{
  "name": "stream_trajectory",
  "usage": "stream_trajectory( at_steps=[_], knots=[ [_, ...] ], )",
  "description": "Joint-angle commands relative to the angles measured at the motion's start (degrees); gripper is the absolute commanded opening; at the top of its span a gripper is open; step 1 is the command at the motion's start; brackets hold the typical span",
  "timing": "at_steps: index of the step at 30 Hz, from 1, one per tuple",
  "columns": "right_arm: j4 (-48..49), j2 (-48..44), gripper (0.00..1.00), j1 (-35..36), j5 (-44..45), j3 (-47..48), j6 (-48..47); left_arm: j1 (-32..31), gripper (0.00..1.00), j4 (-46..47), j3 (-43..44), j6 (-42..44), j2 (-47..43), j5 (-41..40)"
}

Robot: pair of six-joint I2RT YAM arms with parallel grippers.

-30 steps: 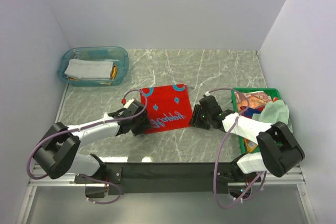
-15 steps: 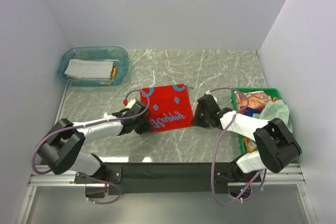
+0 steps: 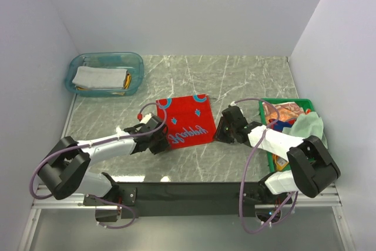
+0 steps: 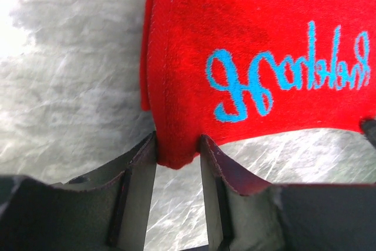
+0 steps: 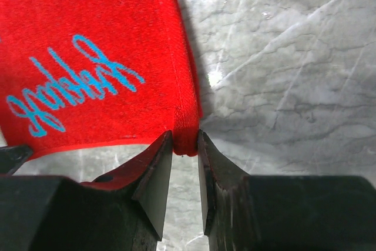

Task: Fold and stack the towels
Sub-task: Fold the towel

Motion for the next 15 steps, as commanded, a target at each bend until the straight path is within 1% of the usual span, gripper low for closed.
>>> stream_trajectory(
  at_steps=[1,5,7,11,15],
  knots=[
    [1.74,-2.39,0.32,0.59,-0.55,-0.05,0.64,-0.50,0.41,-4.99,-1.23,-0.75,-1.75,-1.98],
    [2.26,-2.48,0.28,0.42,-0.81,-0.22,0.99,-0.50,0.39,-4.64,-1.32,-0.84,-2.10,-2.86],
    [2.53,-2.13,0.25,0.42,-0.73,-0.40,1.17,-0.59,0.35,-4.38,-1.15,-0.84,-1.49,-2.86],
    [2.35,-0.81,0.25,0.42,-0.11,-0.84,1.78,-0.50,0.31,-3.50,-1.06,-0.66,-0.17,-2.95],
    [2.88,0.95,0.29,0.42,-0.02,-1.02,2.22,-0.50,0.28,-2.62,-0.97,-0.31,1.32,-2.86]
  ],
)
